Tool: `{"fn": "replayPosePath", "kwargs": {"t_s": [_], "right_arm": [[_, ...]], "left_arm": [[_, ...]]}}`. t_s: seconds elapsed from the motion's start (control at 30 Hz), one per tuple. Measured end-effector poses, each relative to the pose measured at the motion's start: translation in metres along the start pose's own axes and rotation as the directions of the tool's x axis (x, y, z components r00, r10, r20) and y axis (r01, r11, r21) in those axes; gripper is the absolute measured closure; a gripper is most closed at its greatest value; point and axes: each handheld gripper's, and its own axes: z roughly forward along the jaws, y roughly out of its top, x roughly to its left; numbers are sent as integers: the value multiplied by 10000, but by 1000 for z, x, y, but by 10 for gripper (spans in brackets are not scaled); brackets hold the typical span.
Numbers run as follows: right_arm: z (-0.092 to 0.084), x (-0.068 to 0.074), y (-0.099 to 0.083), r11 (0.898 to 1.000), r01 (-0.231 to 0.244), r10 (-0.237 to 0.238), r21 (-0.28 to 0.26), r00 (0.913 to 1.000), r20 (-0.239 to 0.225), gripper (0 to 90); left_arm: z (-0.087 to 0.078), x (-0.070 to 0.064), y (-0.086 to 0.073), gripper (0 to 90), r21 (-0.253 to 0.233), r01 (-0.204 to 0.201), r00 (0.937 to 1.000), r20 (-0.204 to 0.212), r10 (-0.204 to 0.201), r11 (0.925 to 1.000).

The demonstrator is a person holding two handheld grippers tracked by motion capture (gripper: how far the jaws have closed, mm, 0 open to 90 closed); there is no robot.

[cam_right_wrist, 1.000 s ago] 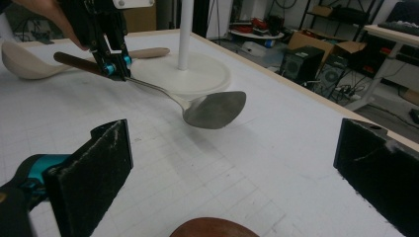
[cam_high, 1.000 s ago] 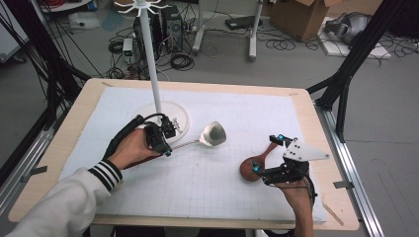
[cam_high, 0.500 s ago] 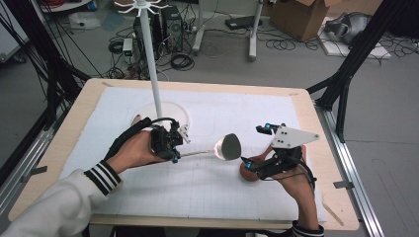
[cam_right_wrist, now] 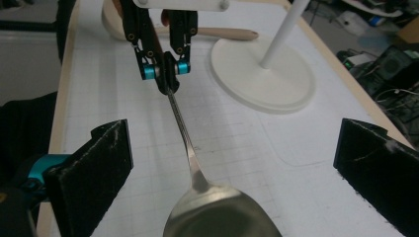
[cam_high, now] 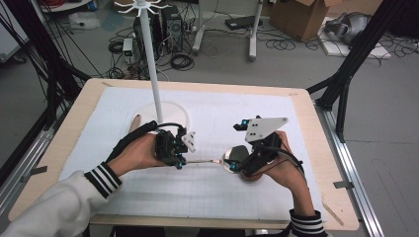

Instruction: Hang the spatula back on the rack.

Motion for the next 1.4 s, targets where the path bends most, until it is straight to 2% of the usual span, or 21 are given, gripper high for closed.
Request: {"fn": "replayPosePath", "kwargs": {"t_s": [0.13, 0.3, 0.37, 0.67, 0.77, 0.87, 0.97, 1.17, 1.4], "right_arm": [[10, 0, 6, 9984, 251, -231, 511, 9990, -395, 6], [20, 1, 9, 9954, 425, -354, 855, 9960, -826, 7], [23, 1, 10, 9944, 468, -372, 944, 9942, -1005, 43], [38, 3, 12, 9860, 716, -450, 1509, 9839, -1729, 67], [41, 3, 13, 9838, 819, -509, 1594, 9806, -1895, 152], [45, 3, 14, 9824, 908, -545, 1635, 9754, -2137, 171], [48, 3, 15, 9767, 1018, -546, 1889, 9693, -2398, 193], [55, 4, 15, 9720, 1060, -484, 2096, 9636, -2630, 233], [60, 4, 15, 9679, 1039, -323, 2289, 9544, -2967, 356]], "left_arm": [[0, -3, 3, 846, -4, -213, 9997, 78, 213, 9998], [-1, -6, 6, 846, -74, -566, 9984, -3, 566, 9984], [-2, -7, 7, 845, -163, -591, 9982, 24, 591, 9981], [-3, -10, 8, 846, -206, -752, 9971, 47, 754, 9970], [-4, -11, 9, 845, -214, -814, 9967, 40, 815, 9964], [-5, -12, 11, 845, -207, -917, 9958, 25, 917, 9956], [-7, -12, 12, 845, -229, -961, 9954, 13, 961, 9951], [-8, -11, 13, 845, -217, -1030, 9947, 12, 1031, 9944], [-8, -11, 13, 845, -375, -959, 9952, 182, 967, 9947]]}}
